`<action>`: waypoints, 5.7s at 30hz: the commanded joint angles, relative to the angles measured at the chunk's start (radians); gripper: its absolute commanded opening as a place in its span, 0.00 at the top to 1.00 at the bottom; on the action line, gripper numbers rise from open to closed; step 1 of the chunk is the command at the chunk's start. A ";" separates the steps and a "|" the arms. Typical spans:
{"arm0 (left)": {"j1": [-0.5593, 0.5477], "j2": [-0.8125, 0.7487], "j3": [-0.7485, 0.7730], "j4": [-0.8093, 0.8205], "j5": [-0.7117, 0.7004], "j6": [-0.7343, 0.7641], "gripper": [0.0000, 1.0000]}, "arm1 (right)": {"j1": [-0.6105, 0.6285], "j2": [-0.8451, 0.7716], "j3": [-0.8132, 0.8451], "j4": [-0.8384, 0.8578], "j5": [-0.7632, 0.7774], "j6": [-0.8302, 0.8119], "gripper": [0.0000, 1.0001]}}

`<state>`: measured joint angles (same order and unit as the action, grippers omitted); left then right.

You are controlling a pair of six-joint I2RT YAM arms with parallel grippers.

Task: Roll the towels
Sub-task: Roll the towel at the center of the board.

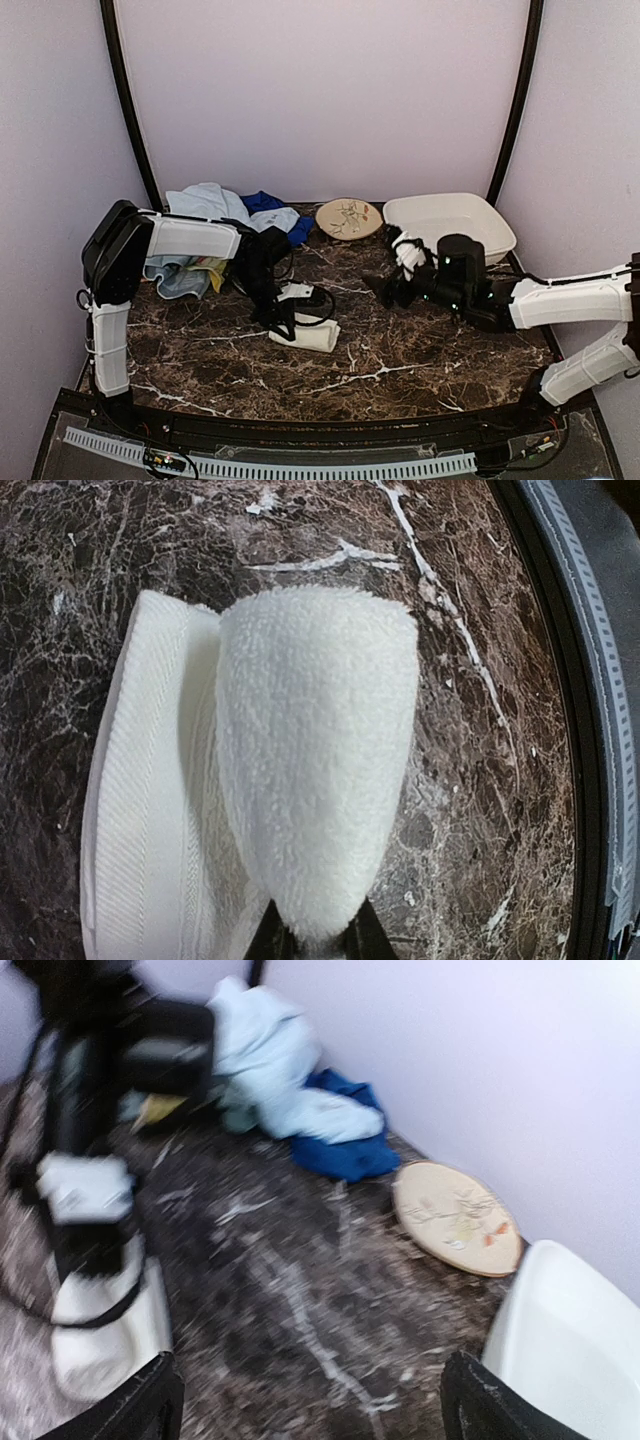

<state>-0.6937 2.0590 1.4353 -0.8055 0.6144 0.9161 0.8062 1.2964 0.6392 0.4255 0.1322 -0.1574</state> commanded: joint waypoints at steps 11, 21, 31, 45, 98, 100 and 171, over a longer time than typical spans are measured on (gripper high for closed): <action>0.026 0.248 0.177 -0.310 0.027 -0.064 1.00 | 0.449 0.019 -0.130 0.047 0.112 -0.522 0.33; 0.028 0.276 0.210 -0.321 0.008 -0.079 0.99 | 0.444 0.451 0.150 0.083 0.044 -0.687 0.35; 0.031 0.264 0.200 -0.300 0.010 -0.080 0.81 | 0.358 0.611 0.280 -0.024 -0.031 -0.591 0.49; 0.213 0.004 -0.090 -0.008 0.206 -0.190 0.23 | 0.280 0.672 0.365 -0.257 -0.131 -0.403 0.81; -0.102 -0.153 -0.503 0.877 -0.588 0.124 0.50 | -0.079 1.058 1.026 -0.986 -0.982 0.145 0.71; -0.099 -0.152 -0.476 0.782 -0.547 0.095 0.58 | -0.097 1.015 0.996 -0.929 -0.971 0.164 0.68; 0.103 -0.002 0.257 -0.228 0.289 -0.351 1.00 | 0.387 0.305 0.366 -0.324 0.138 -0.719 0.40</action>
<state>-0.5900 2.0617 1.6699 -0.9829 0.8524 0.5625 1.1915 1.5642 0.9531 0.0582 0.2150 -0.8589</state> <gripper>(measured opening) 0.232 0.611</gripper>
